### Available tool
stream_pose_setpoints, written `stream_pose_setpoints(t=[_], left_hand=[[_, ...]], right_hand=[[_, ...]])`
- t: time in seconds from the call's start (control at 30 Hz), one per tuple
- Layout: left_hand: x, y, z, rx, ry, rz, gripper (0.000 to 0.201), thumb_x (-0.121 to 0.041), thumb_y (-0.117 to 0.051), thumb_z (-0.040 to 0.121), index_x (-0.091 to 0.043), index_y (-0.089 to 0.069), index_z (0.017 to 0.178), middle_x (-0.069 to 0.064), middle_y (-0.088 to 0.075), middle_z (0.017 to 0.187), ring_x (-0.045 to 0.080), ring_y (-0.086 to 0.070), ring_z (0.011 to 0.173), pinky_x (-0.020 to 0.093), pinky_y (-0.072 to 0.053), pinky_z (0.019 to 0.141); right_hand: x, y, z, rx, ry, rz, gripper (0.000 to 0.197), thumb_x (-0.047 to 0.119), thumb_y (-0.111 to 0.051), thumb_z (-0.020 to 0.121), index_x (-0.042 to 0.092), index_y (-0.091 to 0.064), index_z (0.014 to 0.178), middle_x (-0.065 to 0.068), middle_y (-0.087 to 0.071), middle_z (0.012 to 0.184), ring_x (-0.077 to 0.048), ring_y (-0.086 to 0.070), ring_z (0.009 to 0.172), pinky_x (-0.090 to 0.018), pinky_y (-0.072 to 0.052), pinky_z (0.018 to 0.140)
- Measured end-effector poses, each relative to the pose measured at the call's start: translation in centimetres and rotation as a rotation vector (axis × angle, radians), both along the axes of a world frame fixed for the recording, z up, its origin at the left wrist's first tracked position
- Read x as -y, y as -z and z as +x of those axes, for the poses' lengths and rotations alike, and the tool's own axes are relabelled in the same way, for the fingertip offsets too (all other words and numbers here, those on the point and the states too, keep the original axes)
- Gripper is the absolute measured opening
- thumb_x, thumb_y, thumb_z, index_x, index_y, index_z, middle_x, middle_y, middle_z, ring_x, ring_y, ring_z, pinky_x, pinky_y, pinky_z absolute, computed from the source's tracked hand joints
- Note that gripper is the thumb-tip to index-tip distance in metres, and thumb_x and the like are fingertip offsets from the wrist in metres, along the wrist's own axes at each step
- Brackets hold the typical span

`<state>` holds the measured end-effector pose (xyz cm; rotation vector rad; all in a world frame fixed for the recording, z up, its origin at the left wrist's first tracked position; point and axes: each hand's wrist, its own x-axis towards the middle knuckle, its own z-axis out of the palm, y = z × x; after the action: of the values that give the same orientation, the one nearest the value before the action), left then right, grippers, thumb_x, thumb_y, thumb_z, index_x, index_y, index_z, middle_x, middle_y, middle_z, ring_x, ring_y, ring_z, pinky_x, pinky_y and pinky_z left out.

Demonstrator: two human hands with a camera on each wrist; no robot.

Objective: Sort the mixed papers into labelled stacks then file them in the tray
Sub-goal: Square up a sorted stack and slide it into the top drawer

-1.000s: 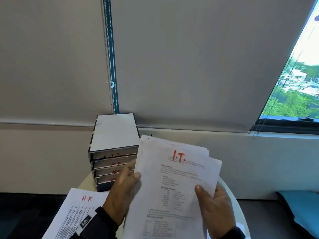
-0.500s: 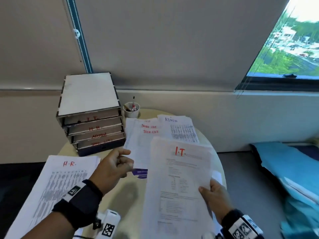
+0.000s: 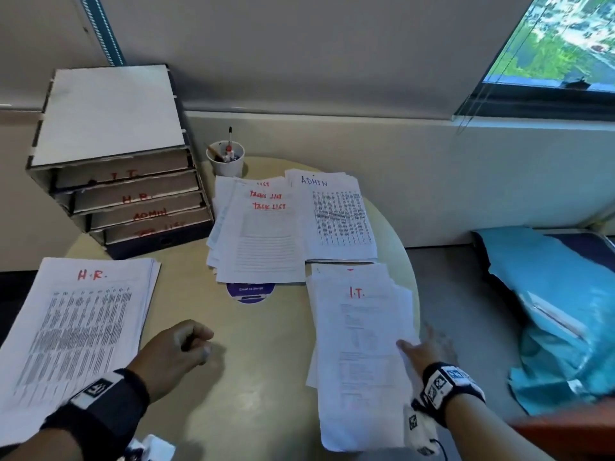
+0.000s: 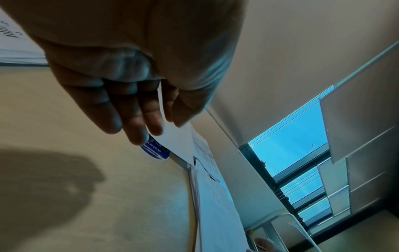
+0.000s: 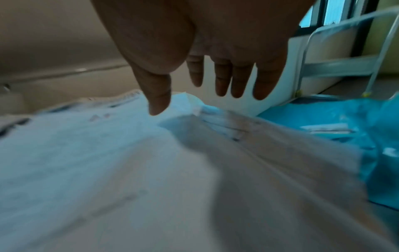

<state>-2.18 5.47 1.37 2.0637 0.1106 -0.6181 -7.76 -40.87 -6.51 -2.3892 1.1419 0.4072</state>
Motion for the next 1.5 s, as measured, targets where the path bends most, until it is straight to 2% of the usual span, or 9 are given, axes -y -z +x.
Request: stream_pose_setpoints(t=[0.13,0.27,0.5,0.7,0.9,1.07,1.27,1.4,1.5], left_hand=[[0.1,0.7,-0.3,-0.015,-0.002,0.018,0.011,-0.002,-0.065,0.089,-0.011,-0.066,0.096,0.007,-0.066,0.076,0.016,-0.061,0.067,0.016,-0.046,0.057],[0.6,1.0,-0.4,-0.034,0.024,0.02,0.011,-0.001,-0.064,0.09,-0.01,-0.065,0.096,0.005,-0.064,0.075,0.015,-0.059,0.067,0.012,-0.044,0.055],[1.7,2.4,-0.7,-0.08,0.11,0.071,0.009,-0.01,-0.066,0.09,-0.016,-0.065,0.096,0.004,-0.065,0.078,0.017,-0.063,0.072,0.023,-0.045,0.061],[3.0,2.8,-0.6,-0.088,0.166,0.081,0.009,-0.013,-0.065,0.09,-0.02,-0.064,0.097,0.004,-0.067,0.082,0.014,-0.061,0.071,0.023,-0.046,0.062],[2.8,1.0,0.0,0.009,0.197,0.124,0.012,-0.02,-0.066,0.089,-0.031,-0.063,0.093,-0.003,-0.068,0.086,0.011,-0.064,0.077,0.026,-0.052,0.072],[4.9,-3.2,-0.9,0.337,0.443,0.244,0.034,-0.028,-0.064,0.088,-0.039,-0.049,0.116,-0.016,-0.051,0.121,0.001,-0.056,0.099,0.018,-0.047,0.085],[13.2,-11.3,-2.8,1.105,0.725,0.227,0.082,-0.031,-0.072,0.071,-0.018,-0.036,0.143,0.01,-0.039,0.148,0.028,-0.04,0.135,0.038,-0.036,0.109],[15.5,-14.4,-2.1,0.853,0.67,0.466,0.048,-0.019,-0.058,0.083,-0.013,-0.044,0.128,0.012,-0.06,0.119,0.033,-0.059,0.111,0.04,-0.047,0.084],[12.4,-13.5,0.4,0.63,0.652,0.527,0.02,-0.025,-0.049,0.09,-0.019,-0.056,0.108,0.011,-0.066,0.106,0.034,-0.062,0.099,0.034,-0.044,0.072]], right_hand=[[1.3,4.1,-1.3,-0.043,0.22,0.256,0.097,0.069,-0.088,0.047,0.017,-0.051,0.12,-0.01,-0.066,0.113,-0.029,-0.065,0.094,-0.042,-0.056,0.083],[-0.9,2.5,-2.7,-0.016,0.221,0.192,0.058,0.051,-0.081,0.073,0.015,-0.06,0.113,-0.009,-0.069,0.105,-0.027,-0.064,0.084,-0.03,-0.05,0.071],[-1.3,2.2,-3.5,0.152,0.23,0.222,0.029,0.033,-0.079,0.076,0.018,-0.069,0.098,-0.003,-0.072,0.087,-0.024,-0.069,0.077,-0.033,-0.057,0.073],[-2.1,2.1,-1.0,0.152,0.128,0.389,0.022,0.022,-0.079,0.074,0.021,-0.07,0.094,-0.001,-0.076,0.084,-0.023,-0.073,0.076,-0.043,-0.062,0.076],[-1.7,-2.0,-1.1,0.178,0.11,0.334,0.025,0.005,-0.069,0.081,0.019,-0.069,0.102,0.0,-0.073,0.082,-0.02,-0.071,0.073,-0.027,-0.056,0.064],[-1.5,-11.5,-3.0,0.177,-0.264,0.013,0.023,0.014,-0.072,0.08,0.033,-0.066,0.091,0.001,-0.069,0.084,-0.018,-0.062,0.075,-0.029,-0.047,0.069],[-8.4,-22.8,-1.7,0.112,-1.022,-0.499,0.007,0.029,-0.054,0.087,0.031,-0.055,0.093,0.009,-0.064,0.076,-0.016,-0.063,0.071,-0.03,-0.049,0.063],[-16.4,-27.0,1.7,0.063,-1.428,-0.572,0.039,0.032,-0.026,0.084,0.024,-0.063,0.089,0.002,-0.069,0.083,-0.021,-0.068,0.076,-0.027,-0.05,0.065],[-18.7,-26.7,4.2,0.038,-1.489,-0.592,0.024,0.019,-0.046,0.09,0.029,-0.062,0.104,0.001,-0.07,0.091,-0.028,-0.067,0.085,-0.034,-0.052,0.072]])
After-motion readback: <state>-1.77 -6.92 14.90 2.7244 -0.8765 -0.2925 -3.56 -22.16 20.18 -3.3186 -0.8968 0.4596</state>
